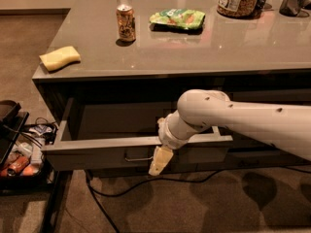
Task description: Close top drawer
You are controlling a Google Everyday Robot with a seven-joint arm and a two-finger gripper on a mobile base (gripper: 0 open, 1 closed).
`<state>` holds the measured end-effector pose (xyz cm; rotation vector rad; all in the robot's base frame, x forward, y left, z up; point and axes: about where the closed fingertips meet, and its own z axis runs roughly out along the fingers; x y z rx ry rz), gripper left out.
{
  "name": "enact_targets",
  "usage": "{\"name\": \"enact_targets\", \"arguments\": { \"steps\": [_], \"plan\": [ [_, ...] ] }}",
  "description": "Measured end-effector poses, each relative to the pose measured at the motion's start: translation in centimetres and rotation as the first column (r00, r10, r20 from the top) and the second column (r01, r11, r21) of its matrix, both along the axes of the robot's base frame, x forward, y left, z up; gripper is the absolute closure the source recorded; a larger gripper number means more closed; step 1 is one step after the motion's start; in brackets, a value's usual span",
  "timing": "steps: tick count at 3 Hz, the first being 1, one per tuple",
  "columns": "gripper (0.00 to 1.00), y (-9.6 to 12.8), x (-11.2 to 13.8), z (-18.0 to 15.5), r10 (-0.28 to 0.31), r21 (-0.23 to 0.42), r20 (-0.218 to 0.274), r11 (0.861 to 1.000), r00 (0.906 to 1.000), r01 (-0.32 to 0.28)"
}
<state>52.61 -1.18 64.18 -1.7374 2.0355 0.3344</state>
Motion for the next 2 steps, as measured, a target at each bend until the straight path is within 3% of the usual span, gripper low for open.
{"name": "enact_targets", "arguments": {
  "steps": [1,2],
  "plan": [
    [0.0,0.03,0.02,-0.02,0.001,0.002,-0.001,1.0,1.0,-0.001],
    [0.0,0.49,0.96,0.4,0.019,0.074,0.013,0.997,0.9997,-0.02]
  ]
}}
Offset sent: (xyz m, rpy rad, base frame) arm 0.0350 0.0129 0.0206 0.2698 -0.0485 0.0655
